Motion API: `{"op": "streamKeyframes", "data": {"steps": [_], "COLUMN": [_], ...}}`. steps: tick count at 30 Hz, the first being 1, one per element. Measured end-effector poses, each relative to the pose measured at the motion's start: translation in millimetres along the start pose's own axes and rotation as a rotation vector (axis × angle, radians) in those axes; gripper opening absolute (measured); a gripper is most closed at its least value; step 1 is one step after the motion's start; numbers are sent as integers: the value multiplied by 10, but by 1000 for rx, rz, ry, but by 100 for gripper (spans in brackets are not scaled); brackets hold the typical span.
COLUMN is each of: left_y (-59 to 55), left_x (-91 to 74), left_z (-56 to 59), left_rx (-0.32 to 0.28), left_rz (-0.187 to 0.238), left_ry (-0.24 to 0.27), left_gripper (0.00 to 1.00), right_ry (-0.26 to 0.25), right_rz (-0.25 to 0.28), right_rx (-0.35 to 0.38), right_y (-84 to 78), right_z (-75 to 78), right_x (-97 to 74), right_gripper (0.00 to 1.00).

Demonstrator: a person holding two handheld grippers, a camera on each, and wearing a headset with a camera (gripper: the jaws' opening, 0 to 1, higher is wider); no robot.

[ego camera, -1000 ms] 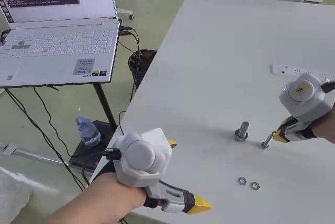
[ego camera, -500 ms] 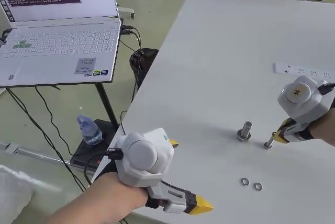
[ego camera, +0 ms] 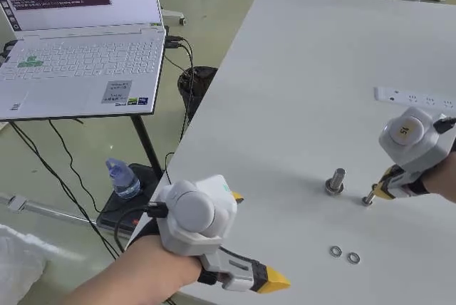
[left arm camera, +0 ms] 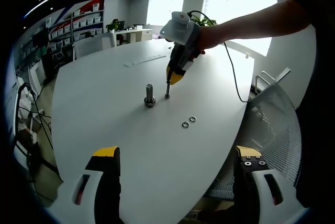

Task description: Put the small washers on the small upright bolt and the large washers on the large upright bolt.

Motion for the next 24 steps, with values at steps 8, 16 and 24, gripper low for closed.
{"op": "streamKeyframes", "data": {"steps": [8,16,24], "left_y": [35,18,-14], "left_x": [13,36,46], "left_z": [-18,-20,-17], "left_rx": [4,-9,-16], "left_rz": [4,8,-2], "left_ry": [0,1,-2], "left_gripper": [89,89,89], "right_ry": [5,10,17], "right_rz": [-4,-6,-14], "right_rx": [-3,-8,-16], "right_y": [-32,-58,-95], "right_z": [-7,-3,4], "right_x": [53,87,138], "right_gripper": [13,13,13]}}
Point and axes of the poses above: the centre of the closed fingertips' face, and the gripper's own axes: x roughly forward along the fingers, z roughly to its right, y roughly out of its top, the point moved 3 cm from there along -x, roughly backward along the fingers, and after that the axes turned 12 degrees about z, right-handed, at the moved point
